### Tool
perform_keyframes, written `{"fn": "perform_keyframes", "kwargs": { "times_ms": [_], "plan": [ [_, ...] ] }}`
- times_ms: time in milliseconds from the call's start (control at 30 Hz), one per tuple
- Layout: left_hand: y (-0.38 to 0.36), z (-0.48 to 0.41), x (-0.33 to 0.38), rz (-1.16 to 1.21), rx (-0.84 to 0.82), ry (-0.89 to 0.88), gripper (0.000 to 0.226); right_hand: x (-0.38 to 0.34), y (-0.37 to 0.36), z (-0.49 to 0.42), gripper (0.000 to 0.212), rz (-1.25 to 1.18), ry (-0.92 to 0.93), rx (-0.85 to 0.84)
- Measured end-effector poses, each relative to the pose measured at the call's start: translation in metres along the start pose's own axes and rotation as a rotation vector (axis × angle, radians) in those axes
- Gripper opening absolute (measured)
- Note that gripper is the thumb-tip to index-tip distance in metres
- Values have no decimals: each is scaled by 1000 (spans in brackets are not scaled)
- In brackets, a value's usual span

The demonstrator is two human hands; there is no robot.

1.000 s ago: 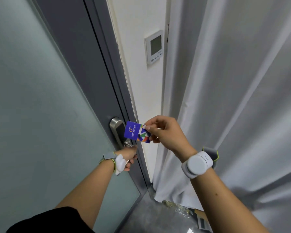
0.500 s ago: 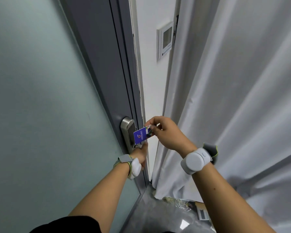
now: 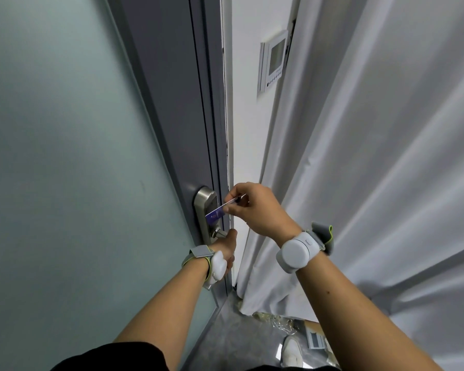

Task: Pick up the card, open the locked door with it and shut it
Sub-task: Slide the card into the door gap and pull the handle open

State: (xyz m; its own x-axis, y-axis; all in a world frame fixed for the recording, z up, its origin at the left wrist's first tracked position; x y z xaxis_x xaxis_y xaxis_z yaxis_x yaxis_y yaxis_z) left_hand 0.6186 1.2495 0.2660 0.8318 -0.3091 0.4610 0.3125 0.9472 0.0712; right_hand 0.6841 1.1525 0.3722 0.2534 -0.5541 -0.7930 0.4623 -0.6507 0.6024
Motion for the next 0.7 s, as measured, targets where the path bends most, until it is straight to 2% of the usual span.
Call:
{"fn": "perform_keyframes", "kwargs": {
  "times_ms": [167,300,433,500,567,600,700],
  "plan": [
    [1,-5,0,19,-32,0,46,0,-6,-8,21,-107,32,60],
    [-4,-4,1,30,-73,51,52,-1,-10,-11,29,-132,46,90],
    [-5,-5,1,47,-90,21,52,4,-13,-14,35,-192,49,116],
    [0,-7,0,27,-57,35,51,6,-15,-16,35,-205,46,110],
    [3,-13,-4,40,-20,47,41,7,-15,-17,35,-211,45,109],
    [6,-16,-3,47,28,5,39,8,-15,-18,35,-216,43,108],
    [11,-20,1,-100,29,-69,46,10,-18,-20,37,-222,41,85]
  ]
}}
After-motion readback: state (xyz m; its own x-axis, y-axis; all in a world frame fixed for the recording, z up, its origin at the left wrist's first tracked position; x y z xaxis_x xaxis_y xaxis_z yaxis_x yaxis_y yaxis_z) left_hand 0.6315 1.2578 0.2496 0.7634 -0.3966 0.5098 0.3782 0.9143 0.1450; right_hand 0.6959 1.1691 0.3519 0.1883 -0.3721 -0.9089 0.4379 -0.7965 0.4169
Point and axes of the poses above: each hand's wrist, its own z-axis away from the middle knuckle, its own y-axis out of the back of the hand, x = y × z, the point moved 5 cm from there along -z, towards the middle knuckle, and after that the axes turned 12 degrees about -x, right-handed, at the moved point
